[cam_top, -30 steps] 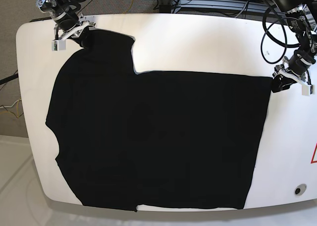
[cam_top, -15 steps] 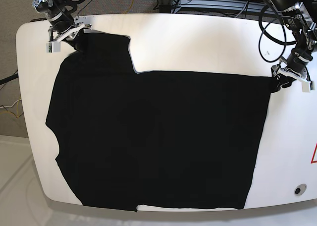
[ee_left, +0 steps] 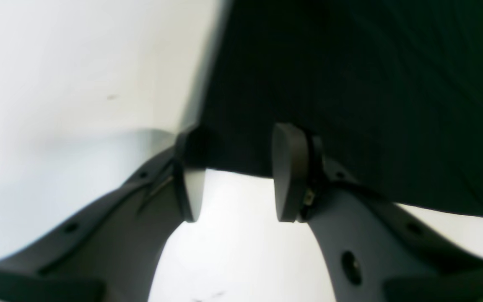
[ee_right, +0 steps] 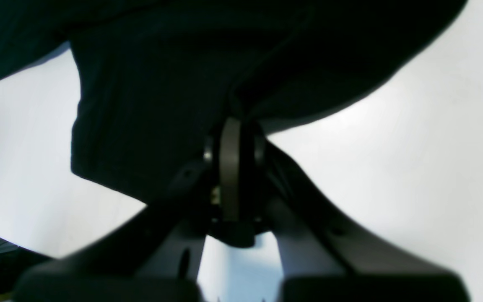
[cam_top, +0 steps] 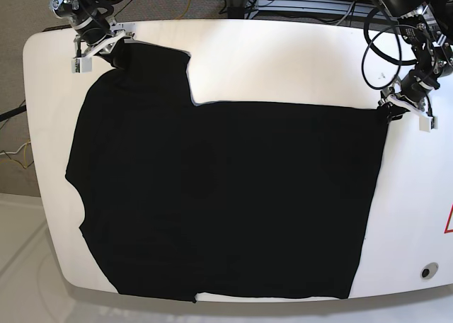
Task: Fold the T-shirt properly
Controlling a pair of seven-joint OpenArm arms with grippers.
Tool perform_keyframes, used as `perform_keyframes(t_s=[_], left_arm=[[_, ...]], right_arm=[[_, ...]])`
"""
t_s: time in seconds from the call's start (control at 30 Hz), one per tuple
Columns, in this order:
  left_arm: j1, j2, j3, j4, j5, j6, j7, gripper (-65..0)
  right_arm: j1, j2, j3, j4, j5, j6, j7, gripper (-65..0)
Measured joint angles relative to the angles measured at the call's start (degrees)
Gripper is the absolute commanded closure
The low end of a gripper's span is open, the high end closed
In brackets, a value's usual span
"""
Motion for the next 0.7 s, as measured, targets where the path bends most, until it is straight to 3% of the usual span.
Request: perform_keyframes(t_s=[0.13,0.47,0.7], left_arm=[[0.42,-0.11,-0.02,0.00,0.00,0.02,0.20,-23.7],[0.98,-0.17,0.39,0.04,-0.37,0.00,0.42,-32.5],[1.11,0.26,1.40,-0.72,-0.76,-0.92,-0.26,-33.5]], right_arm=[[0.13,0.22,-0.09,-0.55,-0.02,-0.02,0.26,0.0],[0.17,0.17,0.07,-0.31,-0.02,0.00,0.11,0.0],[0.33,0.00,0.07,0.26,-0.68,0.00,0.13,0.0]])
